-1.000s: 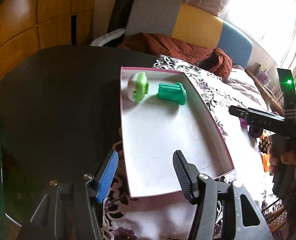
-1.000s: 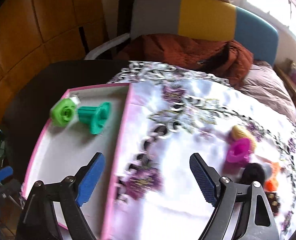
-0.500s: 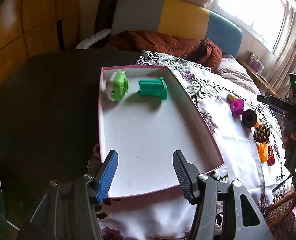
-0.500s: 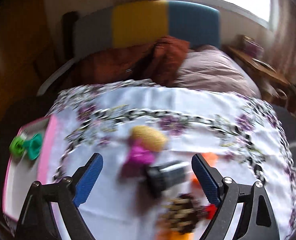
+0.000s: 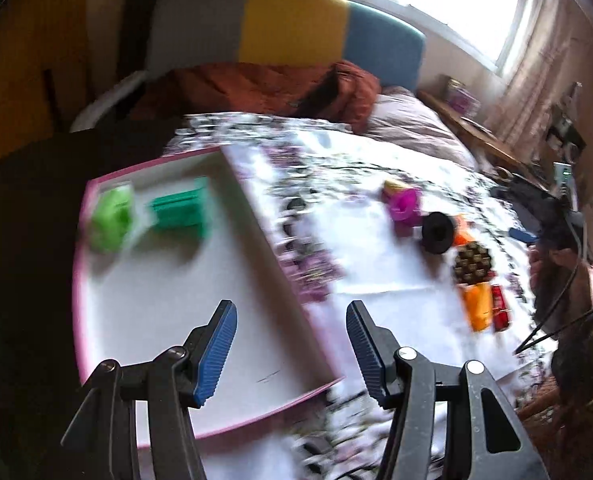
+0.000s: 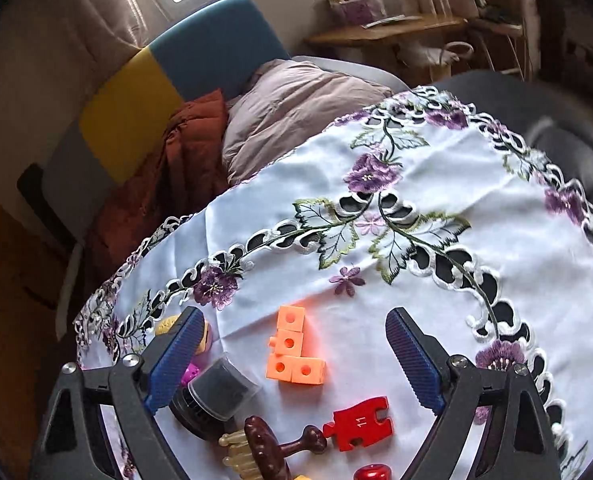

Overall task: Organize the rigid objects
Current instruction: 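Move both tools back over the remaining toys, then close the left tool on the magenta spool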

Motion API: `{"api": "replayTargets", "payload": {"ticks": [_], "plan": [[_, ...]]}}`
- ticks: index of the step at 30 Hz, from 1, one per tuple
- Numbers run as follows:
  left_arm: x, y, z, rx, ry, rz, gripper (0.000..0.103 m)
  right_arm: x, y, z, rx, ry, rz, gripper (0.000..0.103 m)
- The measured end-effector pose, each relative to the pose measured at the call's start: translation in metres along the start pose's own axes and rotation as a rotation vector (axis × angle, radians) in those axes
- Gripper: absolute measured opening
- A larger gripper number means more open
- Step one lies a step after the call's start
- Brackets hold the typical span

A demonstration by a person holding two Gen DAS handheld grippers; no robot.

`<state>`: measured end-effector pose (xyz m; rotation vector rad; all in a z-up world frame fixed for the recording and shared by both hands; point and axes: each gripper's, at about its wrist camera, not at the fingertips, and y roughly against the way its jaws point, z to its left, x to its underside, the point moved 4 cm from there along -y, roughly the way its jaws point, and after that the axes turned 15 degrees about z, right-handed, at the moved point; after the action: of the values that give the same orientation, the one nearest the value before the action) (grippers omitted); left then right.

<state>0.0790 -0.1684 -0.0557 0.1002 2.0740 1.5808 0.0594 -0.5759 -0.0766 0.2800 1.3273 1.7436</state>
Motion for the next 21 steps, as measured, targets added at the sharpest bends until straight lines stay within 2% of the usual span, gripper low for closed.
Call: {"api": "replayTargets", "payload": {"ticks": [5,8,11,15,19,21], "plan": [[-0.026,-0.023,-0.038,0.050,-0.068,0.035,0.057,0.003,-0.002,0.004,-0.018,0.010,0.021,0.095],[-0.041,-0.037,-0.052,0.083,-0.076,0.057,0.052,0.005,-0.004,0.006,-0.027,0.020,0.035,0.095],[-0.052,-0.049,-0.064,0.091,-0.092,0.064,0.048,0.005,-0.005,0.007,-0.038,0.019,0.044,0.095],[-0.066,-0.063,-0.080,0.100,-0.137,0.071,0.039,0.004,-0.007,0.008,-0.040,0.020,0.054,0.096],[-0.080,-0.073,-0.095,0.133,-0.176,0.066,0.030,0.004,-0.006,0.010,-0.044,0.028,0.052,0.096],[-0.090,-0.079,-0.104,0.173,-0.188,0.073,0.030,0.004,-0.005,0.011,-0.047,0.033,0.049,0.096]]}}
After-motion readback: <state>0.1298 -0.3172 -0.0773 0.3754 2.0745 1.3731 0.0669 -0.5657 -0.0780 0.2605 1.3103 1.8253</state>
